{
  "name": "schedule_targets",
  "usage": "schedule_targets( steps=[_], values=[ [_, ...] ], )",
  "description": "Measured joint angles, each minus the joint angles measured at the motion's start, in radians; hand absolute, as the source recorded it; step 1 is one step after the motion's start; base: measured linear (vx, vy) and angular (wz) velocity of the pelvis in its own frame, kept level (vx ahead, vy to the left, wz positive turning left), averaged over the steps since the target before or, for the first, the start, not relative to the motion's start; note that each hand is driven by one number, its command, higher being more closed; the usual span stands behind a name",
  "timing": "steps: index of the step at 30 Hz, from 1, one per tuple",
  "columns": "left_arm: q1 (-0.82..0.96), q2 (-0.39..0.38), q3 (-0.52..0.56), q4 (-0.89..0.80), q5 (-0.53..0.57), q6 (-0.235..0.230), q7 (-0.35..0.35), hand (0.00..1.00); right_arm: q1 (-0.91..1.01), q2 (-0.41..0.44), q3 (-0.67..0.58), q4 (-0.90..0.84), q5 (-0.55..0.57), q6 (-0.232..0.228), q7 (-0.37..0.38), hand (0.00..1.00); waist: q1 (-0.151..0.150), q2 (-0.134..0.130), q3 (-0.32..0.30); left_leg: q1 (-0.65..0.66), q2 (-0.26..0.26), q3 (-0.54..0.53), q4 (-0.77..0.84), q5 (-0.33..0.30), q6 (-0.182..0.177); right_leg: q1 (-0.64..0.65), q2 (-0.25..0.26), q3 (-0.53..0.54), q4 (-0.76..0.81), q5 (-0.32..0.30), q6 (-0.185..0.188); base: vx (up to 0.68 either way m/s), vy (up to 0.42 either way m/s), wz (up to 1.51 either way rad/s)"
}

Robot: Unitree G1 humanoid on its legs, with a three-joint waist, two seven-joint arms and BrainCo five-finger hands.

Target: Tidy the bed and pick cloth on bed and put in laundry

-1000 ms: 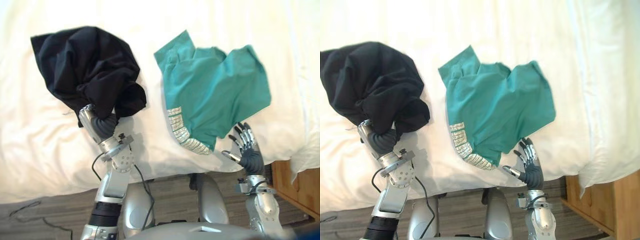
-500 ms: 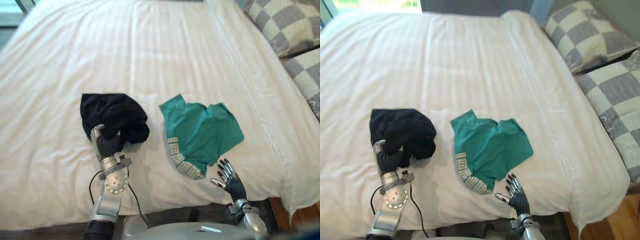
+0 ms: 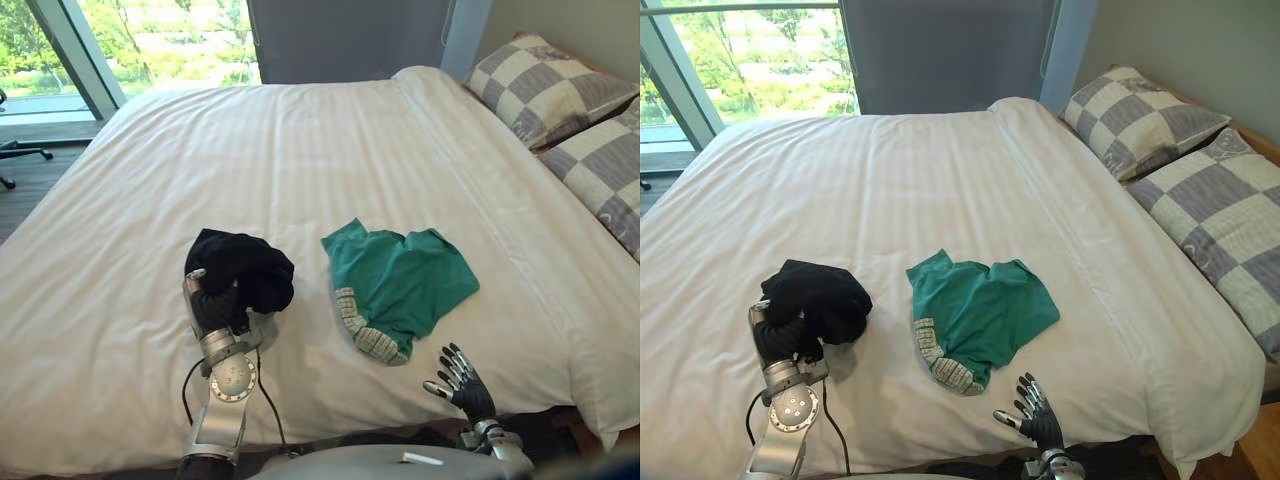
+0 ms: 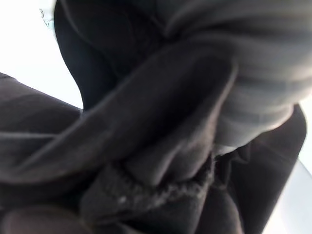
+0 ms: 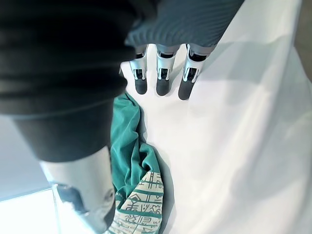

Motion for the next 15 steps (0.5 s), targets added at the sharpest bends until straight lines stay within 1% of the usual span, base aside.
schedule_targets(
  steps=[2, 4, 7, 8, 9, 10, 11, 14, 15],
  values=[
    [0.000, 0.001, -0.002, -0.013, 0.000, -0.005, -0.004, 1.00, 0.000, 0.000, 0.003, 0.000, 0.000, 0.000, -0.003, 0.00, -0.003, 0.000, 0.001, 0.004, 0.002, 0.008, 0.000, -0.003, -0.001, -0.001, 0.002, 0.009, -0.001, 0.001, 0.000, 0.03, -0.003, -0.13],
    [-0.004, 0.001, -0.002, -0.022, 0.004, -0.021, 0.000, 1.00, 0.000, 0.000, 0.008, 0.000, 0.000, 0.000, -0.005, 0.00, -0.007, 0.002, 0.001, 0.008, 0.004, 0.014, 0.000, -0.006, -0.003, -0.001, 0.003, 0.017, -0.002, 0.000, 0.000, 0.03, -0.008, -0.11],
    [-0.004, 0.001, -0.008, -0.057, 0.033, -0.021, 0.006, 1.00, -0.004, 0.000, 0.014, 0.000, 0.000, 0.000, -0.012, 0.00, -0.010, 0.004, 0.003, 0.018, 0.008, 0.024, 0.004, -0.005, -0.002, 0.001, 0.007, 0.025, -0.003, 0.002, 0.003, 0.05, -0.017, -0.11],
    [-0.005, 0.001, -0.010, -0.070, 0.067, -0.021, 0.028, 1.00, -0.010, 0.000, 0.014, 0.000, -0.002, 0.000, -0.020, 0.00, -0.011, 0.006, 0.004, 0.024, 0.009, 0.026, 0.005, -0.006, -0.004, 0.005, 0.007, 0.026, -0.003, 0.004, 0.005, 0.06, -0.017, -0.08],
    [-0.006, 0.000, -0.011, -0.101, 0.093, -0.016, 0.047, 1.00, -0.010, -0.001, 0.011, -0.005, -0.027, 0.000, -0.034, 0.00, -0.014, 0.008, 0.003, 0.026, 0.009, 0.030, 0.005, -0.006, -0.004, 0.005, 0.008, 0.028, -0.001, 0.004, 0.006, 0.06, -0.018, -0.05],
    [-0.006, 0.000, -0.010, -0.123, 0.106, -0.013, 0.055, 1.00, -0.011, -0.002, 0.010, -0.010, -0.045, -0.001, -0.041, 0.00, -0.013, 0.011, 0.004, 0.025, 0.009, 0.030, 0.005, -0.006, -0.004, 0.005, 0.008, 0.028, 0.000, 0.004, 0.006, 0.06, -0.016, -0.01],
    [-0.015, 0.001, -0.009, -0.192, 0.128, 0.006, 0.078, 1.00, -0.012, -0.006, 0.007, -0.044, -0.097, -0.001, -0.074, 0.00, -0.014, 0.023, 0.015, 0.024, 0.009, 0.028, 0.006, -0.006, -0.004, 0.006, 0.008, 0.026, 0.002, 0.004, 0.006, 0.05, -0.014, 0.03],
    [-0.039, 0.001, 0.000, -0.245, 0.153, 0.045, 0.095, 1.00, -0.014, -0.018, 0.007, -0.109, -0.167, 0.001, -0.128, 0.00, -0.011, 0.034, 0.022, 0.020, 0.008, 0.013, 0.006, -0.006, -0.004, 0.012, 0.008, 0.012, 0.001, 0.003, 0.005, 0.01, -0.011, 0.16],
    [-0.049, 0.002, 0.005, -0.262, 0.155, 0.075, 0.102, 1.00, -0.020, -0.026, 0.006, -0.155, -0.211, 0.005, -0.167, 0.00, -0.009, 0.036, 0.023, 0.016, 0.007, -0.004, 0.006, -0.005, -0.004, 0.019, 0.008, -0.006, 0.001, -0.001, 0.005, 0.00, -0.033, 0.40]
  ],
)
